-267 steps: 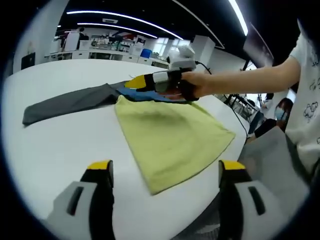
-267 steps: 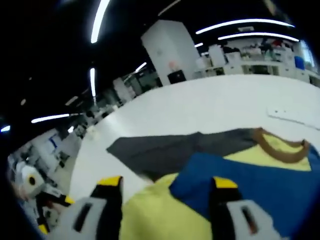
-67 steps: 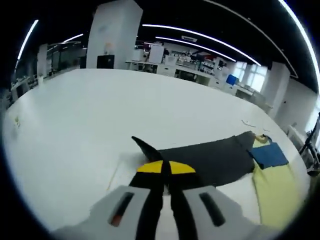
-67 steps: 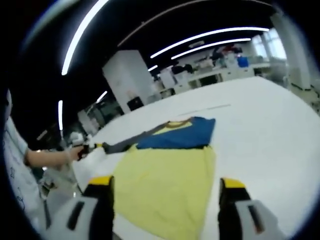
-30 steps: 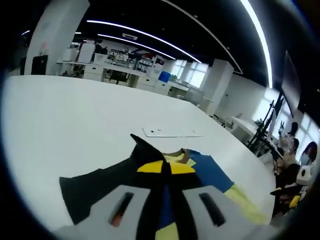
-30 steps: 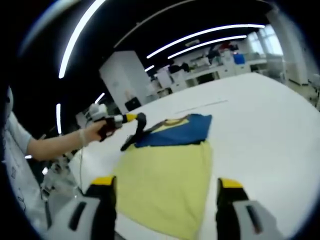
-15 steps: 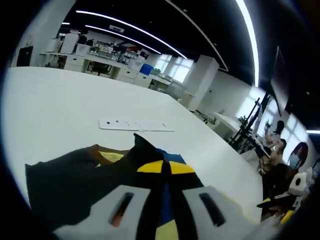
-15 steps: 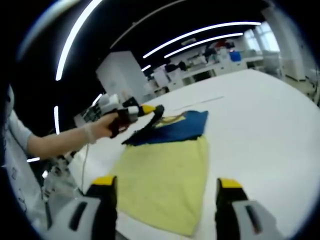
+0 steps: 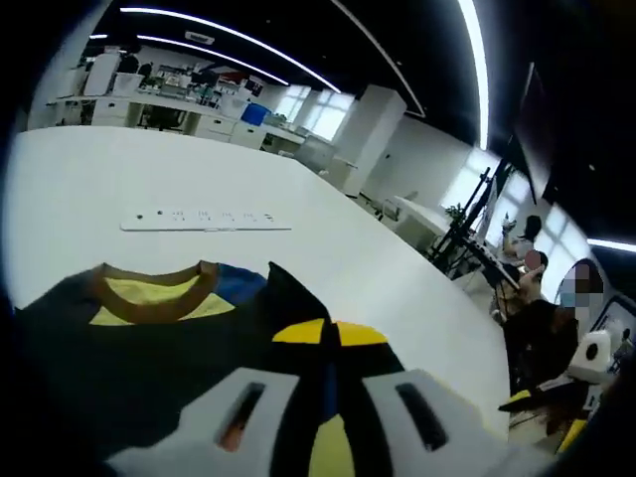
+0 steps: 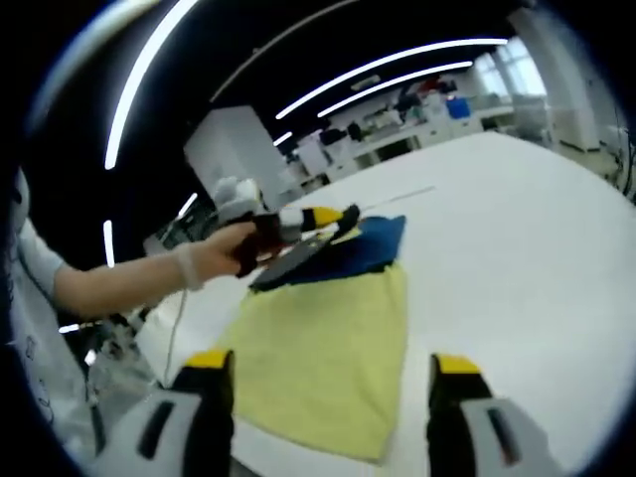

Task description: Fold the garment on the visible template until the final outline fits inside the template.

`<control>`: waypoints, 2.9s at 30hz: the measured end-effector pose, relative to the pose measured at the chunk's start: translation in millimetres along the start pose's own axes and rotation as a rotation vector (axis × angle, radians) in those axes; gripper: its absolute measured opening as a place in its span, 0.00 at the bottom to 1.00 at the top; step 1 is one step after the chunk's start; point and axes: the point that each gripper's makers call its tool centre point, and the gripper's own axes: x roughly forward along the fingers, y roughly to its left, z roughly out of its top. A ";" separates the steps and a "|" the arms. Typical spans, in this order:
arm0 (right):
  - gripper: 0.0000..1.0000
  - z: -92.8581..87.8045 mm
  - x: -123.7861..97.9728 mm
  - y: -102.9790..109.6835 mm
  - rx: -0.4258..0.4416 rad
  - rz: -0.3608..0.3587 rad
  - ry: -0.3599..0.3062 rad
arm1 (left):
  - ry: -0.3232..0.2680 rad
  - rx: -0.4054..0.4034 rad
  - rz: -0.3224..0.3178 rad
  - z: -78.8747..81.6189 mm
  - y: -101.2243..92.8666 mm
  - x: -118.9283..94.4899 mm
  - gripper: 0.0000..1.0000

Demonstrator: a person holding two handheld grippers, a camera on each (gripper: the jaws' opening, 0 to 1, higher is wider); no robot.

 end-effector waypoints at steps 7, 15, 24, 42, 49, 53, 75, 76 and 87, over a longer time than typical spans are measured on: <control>0.78 0.6 -0.1 -4.8 0.009 -0.002 -0.009 | 0.040 -0.005 -0.007 -15.1 1.5 13.2 0.00; 0.77 -0.8 2.3 -0.2 0.010 0.000 -0.007 | 0.042 0.013 -0.062 -17.2 -9.4 15.4 0.00; 0.77 -3.3 4.3 3.6 0.020 0.003 0.001 | 0.080 0.025 -0.083 -27.3 -5.6 19.9 0.00; 0.77 -6.1 5.1 3.5 0.013 0.014 0.018 | -0.028 0.137 -0.041 22.2 35.9 -31.4 0.38; 0.77 -7.0 4.1 0.5 0.013 0.017 0.020 | -0.079 0.090 0.114 52.6 115.3 -92.5 0.27; 0.77 -7.1 3.7 -0.3 0.014 0.018 0.019 | -0.079 0.082 0.229 55.7 169.1 -132.1 0.29; 0.76 -8.8 5.4 5.0 0.030 0.001 0.027 | -0.005 -0.140 0.382 10.9 242.1 -156.2 0.15; 0.76 -9.0 5.4 4.2 0.031 0.000 0.028 | -0.004 -0.150 0.383 9.9 246.3 -153.9 0.15; 0.76 -10.1 6.4 1.7 0.038 -0.007 0.034 | -0.045 -0.214 0.408 11.8 260.1 -148.8 0.00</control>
